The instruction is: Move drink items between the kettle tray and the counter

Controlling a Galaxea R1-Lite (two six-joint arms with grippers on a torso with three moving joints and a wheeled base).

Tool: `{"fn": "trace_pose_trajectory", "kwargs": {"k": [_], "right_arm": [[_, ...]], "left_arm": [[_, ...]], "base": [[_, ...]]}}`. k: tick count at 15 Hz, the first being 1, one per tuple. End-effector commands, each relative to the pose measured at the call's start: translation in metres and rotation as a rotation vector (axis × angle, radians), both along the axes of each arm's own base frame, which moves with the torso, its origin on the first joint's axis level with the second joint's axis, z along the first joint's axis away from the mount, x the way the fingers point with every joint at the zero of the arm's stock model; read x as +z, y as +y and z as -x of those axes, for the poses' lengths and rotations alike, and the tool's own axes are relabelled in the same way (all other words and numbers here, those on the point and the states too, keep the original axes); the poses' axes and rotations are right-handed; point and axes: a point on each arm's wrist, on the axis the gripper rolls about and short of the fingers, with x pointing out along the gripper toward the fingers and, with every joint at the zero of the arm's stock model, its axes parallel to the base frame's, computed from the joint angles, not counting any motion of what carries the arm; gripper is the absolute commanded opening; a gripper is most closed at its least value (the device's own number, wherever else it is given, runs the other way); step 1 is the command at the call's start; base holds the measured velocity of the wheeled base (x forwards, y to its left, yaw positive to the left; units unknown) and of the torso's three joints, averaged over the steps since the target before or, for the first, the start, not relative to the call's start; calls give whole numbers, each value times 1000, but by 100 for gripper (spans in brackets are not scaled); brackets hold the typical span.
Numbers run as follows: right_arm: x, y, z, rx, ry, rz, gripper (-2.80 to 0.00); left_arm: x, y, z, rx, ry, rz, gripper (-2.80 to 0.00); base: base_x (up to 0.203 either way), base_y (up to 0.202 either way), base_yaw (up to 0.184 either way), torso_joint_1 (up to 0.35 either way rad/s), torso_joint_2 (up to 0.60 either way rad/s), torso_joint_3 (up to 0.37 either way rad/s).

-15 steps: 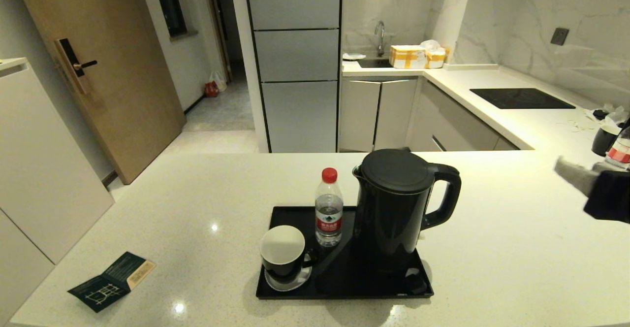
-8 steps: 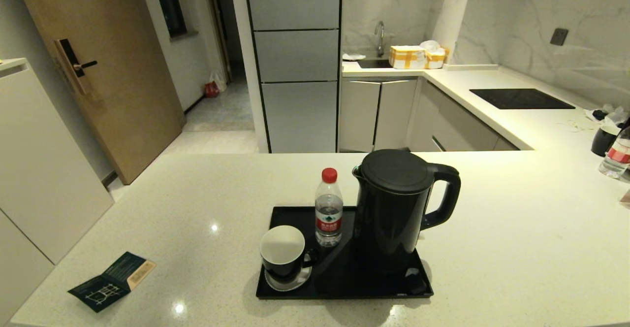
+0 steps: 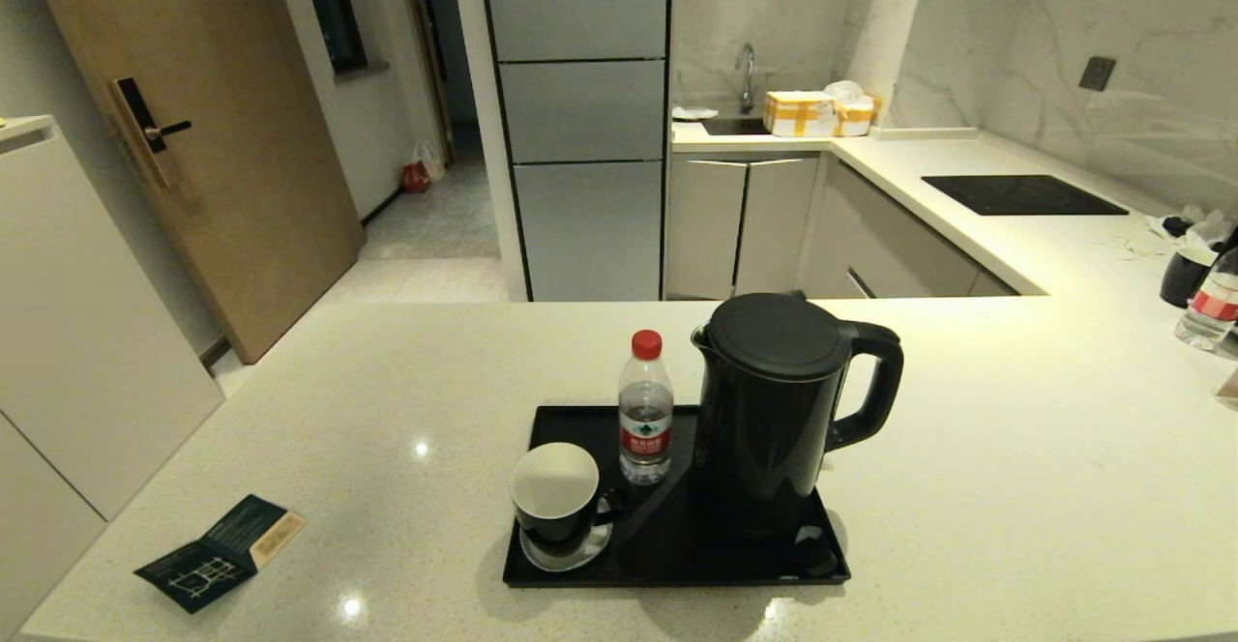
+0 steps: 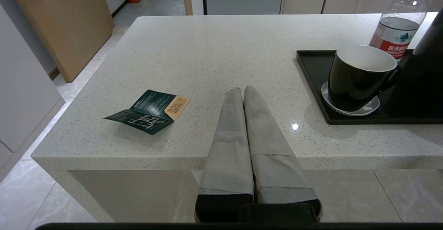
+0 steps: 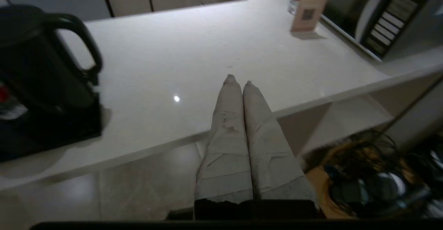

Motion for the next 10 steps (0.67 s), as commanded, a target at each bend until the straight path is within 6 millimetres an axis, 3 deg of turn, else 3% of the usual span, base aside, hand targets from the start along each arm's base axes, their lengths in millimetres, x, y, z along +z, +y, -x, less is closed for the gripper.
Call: {"fn": "trace_pose_trajectory", "kwargs": {"k": [1,3,5,6,10], "right_arm": [[6,-3,6,43,-43,-8,-280],[-1,-12,5,118,-27,-22,-280],[-38,-17,16,164,-56,-15,-280],[-58,-19,12,188,-70,-5,-280],[-109,-22,-56,215,-164,38,-280]], "left_arm": [[0,0,0,0,-1,0,-280],[0,0,0,0,-1,0,-280],[0,0,0,0,-2,0,-280],[0,0,0,0,-2,0,-280],[0,0,0,0,-2,0,-280]], "base": [[0,0,0,0,0,0],[0,0,0,0,0,0],[0,0,0,0,0,0],[0,0,0,0,0,0],[0,0,0,0,0,0]]}}
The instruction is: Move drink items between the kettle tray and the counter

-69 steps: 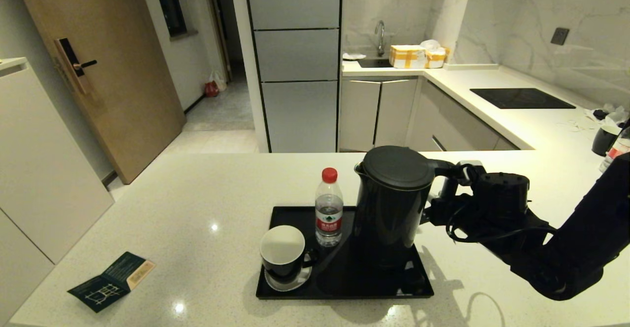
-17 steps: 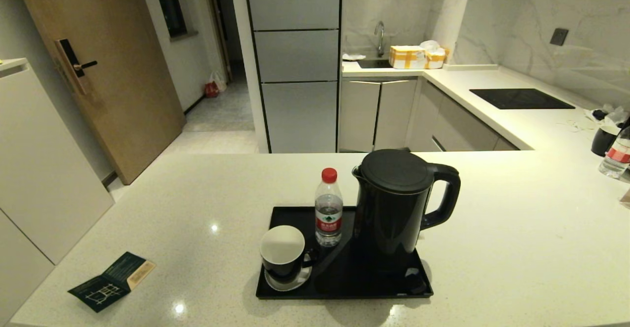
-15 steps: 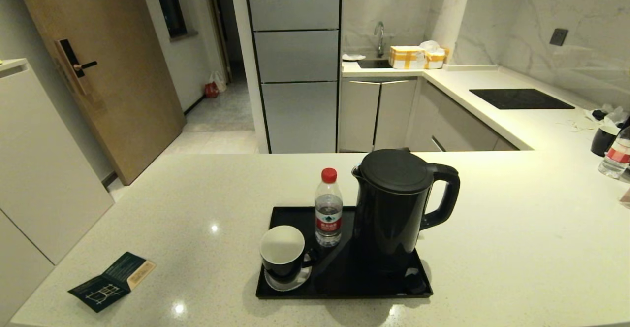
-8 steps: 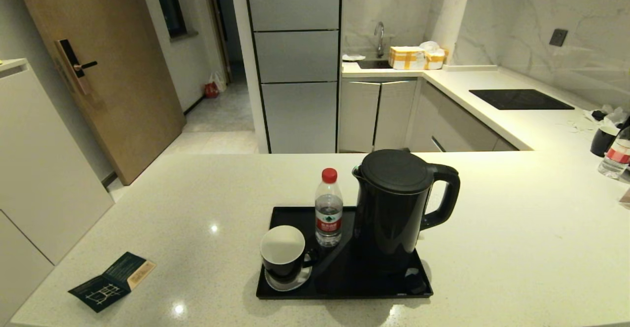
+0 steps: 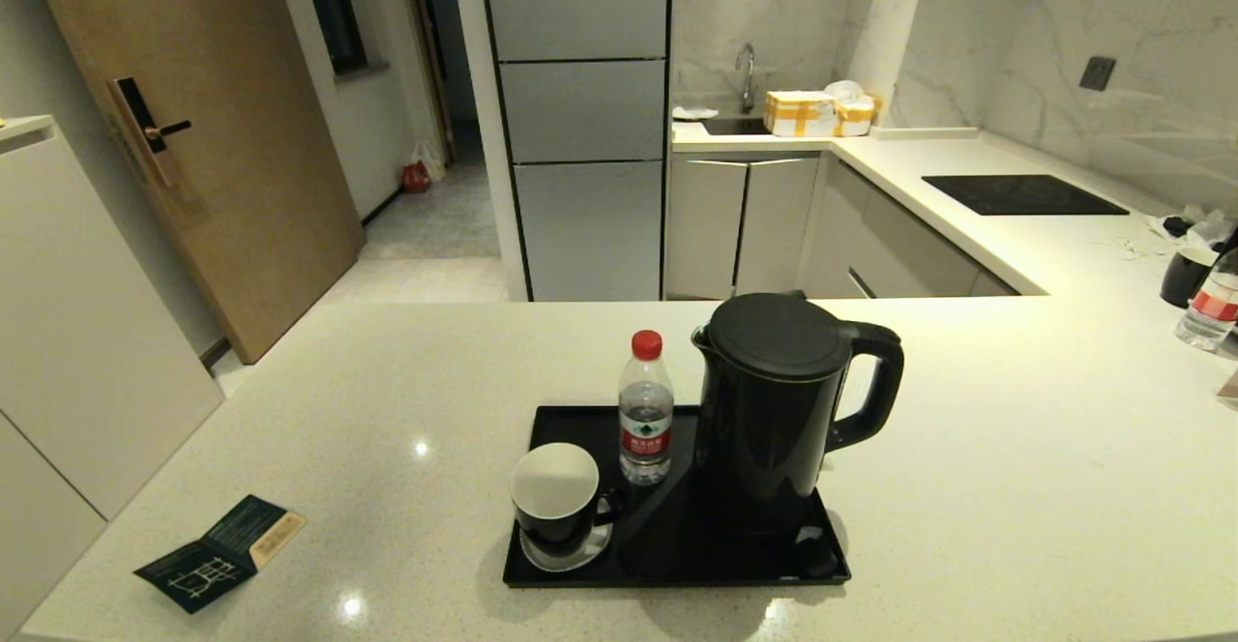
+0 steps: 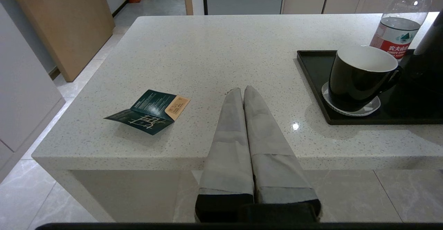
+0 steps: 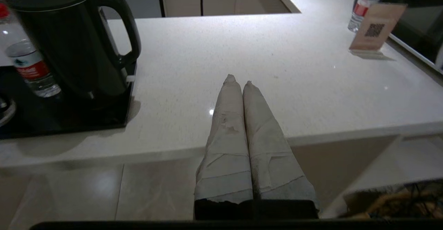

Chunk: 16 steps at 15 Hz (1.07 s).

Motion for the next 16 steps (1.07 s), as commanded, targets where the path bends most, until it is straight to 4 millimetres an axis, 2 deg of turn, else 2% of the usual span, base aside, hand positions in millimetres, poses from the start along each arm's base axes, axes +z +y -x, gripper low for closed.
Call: {"fn": "trace_pose_trajectory", "kwargs": {"k": [1,3,4,5,7,11,16], "right_arm": [[-34,-1,-33,16,-103,29,-280],[-76,-1,-61,25,-94,60,-280],[-92,-1,-67,27,-65,56,-280],[-98,-1,-69,33,-72,33,-280],[-88,0,-67,48,-142,1,-280],[-93,2,-67,173,-93,104,-280],[-99,2,-68,147,-43,-58,-280]], "left_arm": [[0,0,0,0,-1,0,-280],[0,0,0,0,-1,0,-280],[0,0,0,0,-2,0,-280],[0,0,0,0,-2,0,-280],[0,0,0,0,-2,0,-280],[0,0,0,0,-2,0,-280],[0,0,0,0,-1,0,-280]], "base": [[0,0,0,0,0,0],[0,0,0,0,0,0],[0,0,0,0,0,0],[0,0,0,0,0,0],[0,0,0,0,0,0],[0,0,0,0,0,0],[0,0,0,0,0,0]]}}
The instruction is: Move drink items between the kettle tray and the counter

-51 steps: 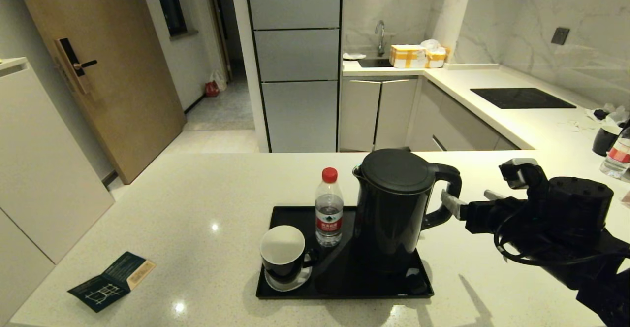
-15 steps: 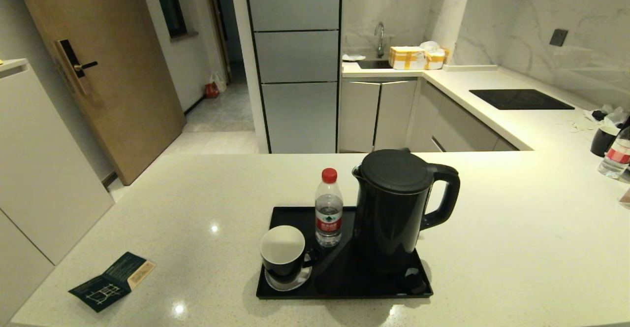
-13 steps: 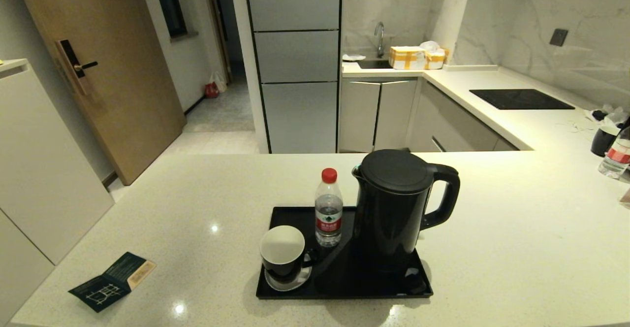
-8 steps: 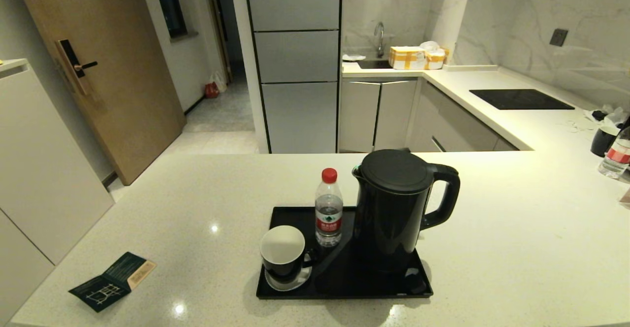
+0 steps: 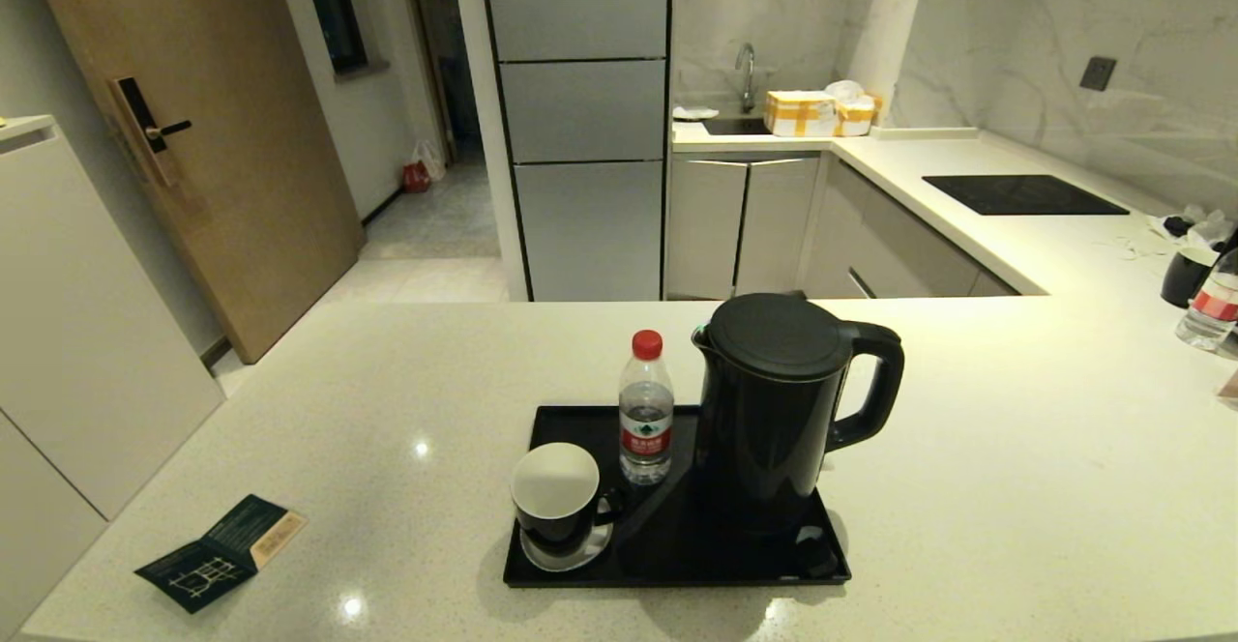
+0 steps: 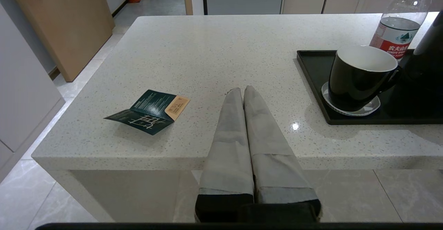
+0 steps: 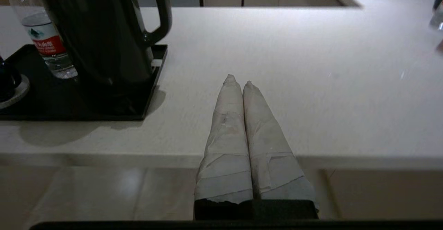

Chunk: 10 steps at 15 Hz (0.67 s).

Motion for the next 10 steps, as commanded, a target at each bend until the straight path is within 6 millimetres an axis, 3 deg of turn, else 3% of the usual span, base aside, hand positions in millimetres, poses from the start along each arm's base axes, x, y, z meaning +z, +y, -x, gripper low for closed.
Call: {"fn": "trace_pose_trajectory", "kwargs": {"k": [1,10], "right_arm": [[0,0,0,0,-3,10,-280],[0,0,0,4,0,3,-280]], "left_arm": [[0,0,0,0,0,0,-280],[0,0,0,0,-2,0,-280]], "base": [[0,0,0,0,0,0],[0,0,0,0,0,0]]}}
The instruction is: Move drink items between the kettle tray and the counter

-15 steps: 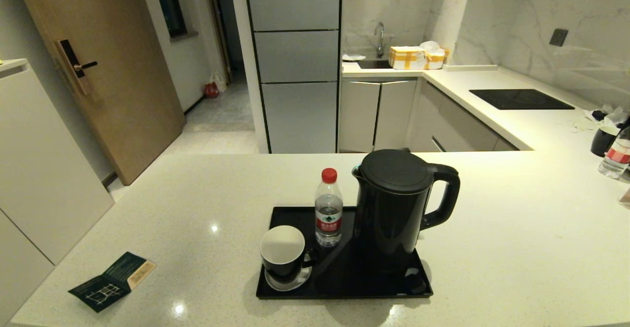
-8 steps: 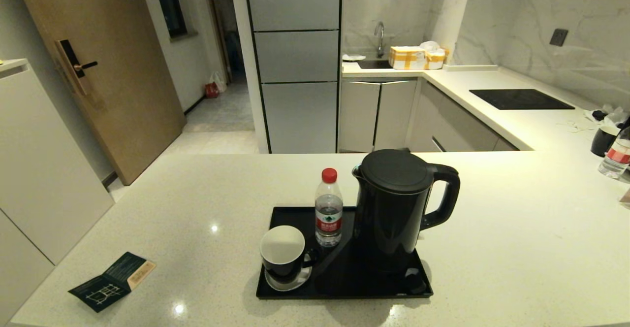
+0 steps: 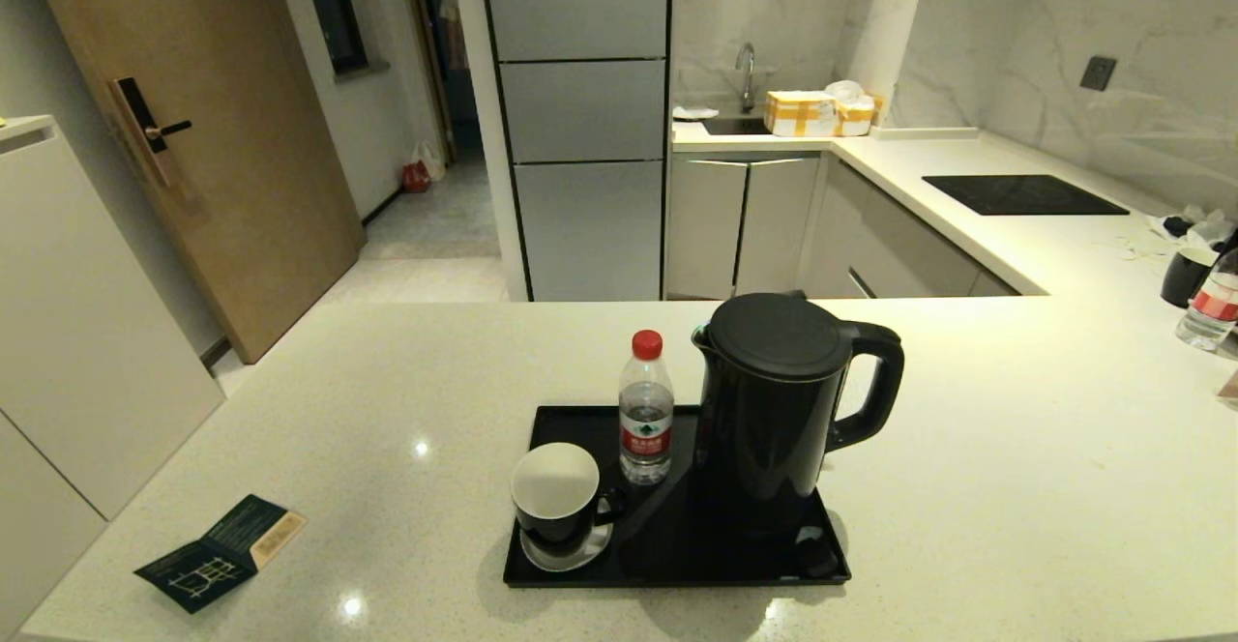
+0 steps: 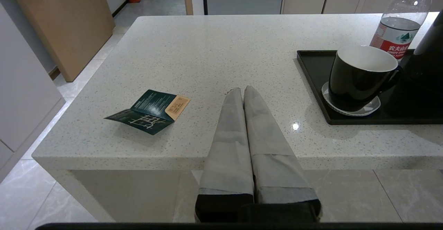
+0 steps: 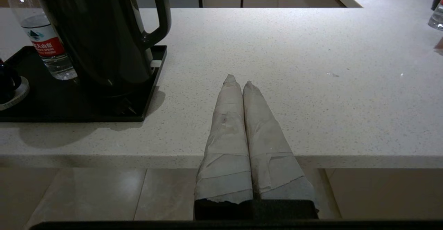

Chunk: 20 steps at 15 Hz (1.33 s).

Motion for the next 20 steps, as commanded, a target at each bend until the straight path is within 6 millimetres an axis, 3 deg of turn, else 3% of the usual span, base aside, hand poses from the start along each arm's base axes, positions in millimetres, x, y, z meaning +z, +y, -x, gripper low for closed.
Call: {"fn": "trace_pose_trajectory", "kwargs": {"k": [1,20], "right_arm": [[0,0,0,-1,1,-16,-280],[0,0,0,-7,-2,-44,-280]], "left_arm": [[0,0,0,0,-1,0,-280],[0,0,0,0,-1,0,-280]], "base": [[0,0,0,0,0,0],[0,0,0,0,0,0]]}}
